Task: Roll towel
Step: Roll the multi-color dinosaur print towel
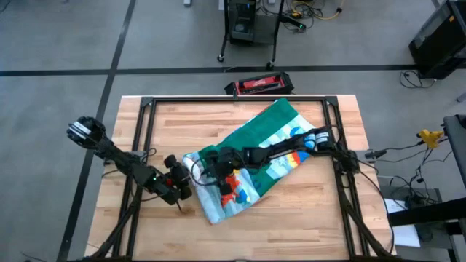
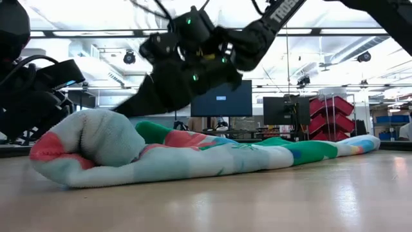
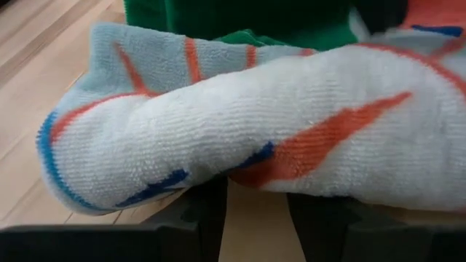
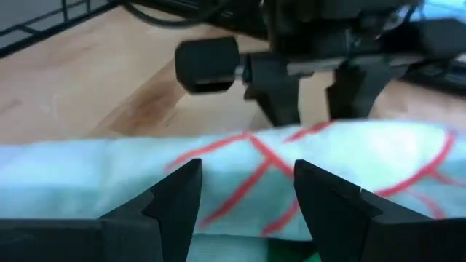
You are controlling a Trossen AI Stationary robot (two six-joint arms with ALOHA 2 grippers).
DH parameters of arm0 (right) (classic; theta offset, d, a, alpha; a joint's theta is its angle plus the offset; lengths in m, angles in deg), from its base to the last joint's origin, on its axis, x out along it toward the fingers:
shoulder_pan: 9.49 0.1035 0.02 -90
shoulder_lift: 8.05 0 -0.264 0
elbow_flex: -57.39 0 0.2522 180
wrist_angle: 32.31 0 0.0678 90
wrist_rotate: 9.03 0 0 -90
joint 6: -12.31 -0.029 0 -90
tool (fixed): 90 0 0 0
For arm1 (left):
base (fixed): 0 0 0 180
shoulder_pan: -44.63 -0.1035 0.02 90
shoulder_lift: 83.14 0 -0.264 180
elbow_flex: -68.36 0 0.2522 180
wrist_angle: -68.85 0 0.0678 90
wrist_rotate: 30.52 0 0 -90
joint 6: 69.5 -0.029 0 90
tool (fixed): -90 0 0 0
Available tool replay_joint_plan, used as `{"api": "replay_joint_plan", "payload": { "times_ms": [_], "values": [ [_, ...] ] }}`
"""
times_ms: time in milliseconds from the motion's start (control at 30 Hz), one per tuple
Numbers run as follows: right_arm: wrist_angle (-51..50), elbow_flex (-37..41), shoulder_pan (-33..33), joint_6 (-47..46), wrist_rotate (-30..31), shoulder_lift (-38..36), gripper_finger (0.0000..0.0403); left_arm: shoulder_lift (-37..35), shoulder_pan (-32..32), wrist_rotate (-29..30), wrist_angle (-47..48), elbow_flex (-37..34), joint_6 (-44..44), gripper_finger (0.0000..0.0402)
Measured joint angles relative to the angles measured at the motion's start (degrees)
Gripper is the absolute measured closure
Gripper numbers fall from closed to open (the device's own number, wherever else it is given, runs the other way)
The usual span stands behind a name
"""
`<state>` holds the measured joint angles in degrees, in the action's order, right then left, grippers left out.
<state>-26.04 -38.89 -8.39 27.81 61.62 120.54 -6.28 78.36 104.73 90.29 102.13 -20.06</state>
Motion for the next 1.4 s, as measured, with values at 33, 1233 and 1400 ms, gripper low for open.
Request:
{"api": "replay_joint_plan", "payload": {
  "times_ms": [33, 1233, 1400],
  "values": [
    [0.0, -0.26, -0.02, 0.12, -0.37, 0.86, 0.0199, -0.02, 0.0, -0.49, 0.15, 0.03, 0.14, 0.0273],
    [-7.64, -10.25, -6.36, 2.65, -9.95, 4.74, 0.0199, -0.07, 0.07, -15.79, 21.6, 11.08, 10.17, 0.0283],
    [-9.75, -13.55, -6.78, 3.15, -11.67, 7.5, 0.0199, -0.04, 0.05, -15.24, 20.26, 11.07, 10.22, 0.0283]
  ]
}}
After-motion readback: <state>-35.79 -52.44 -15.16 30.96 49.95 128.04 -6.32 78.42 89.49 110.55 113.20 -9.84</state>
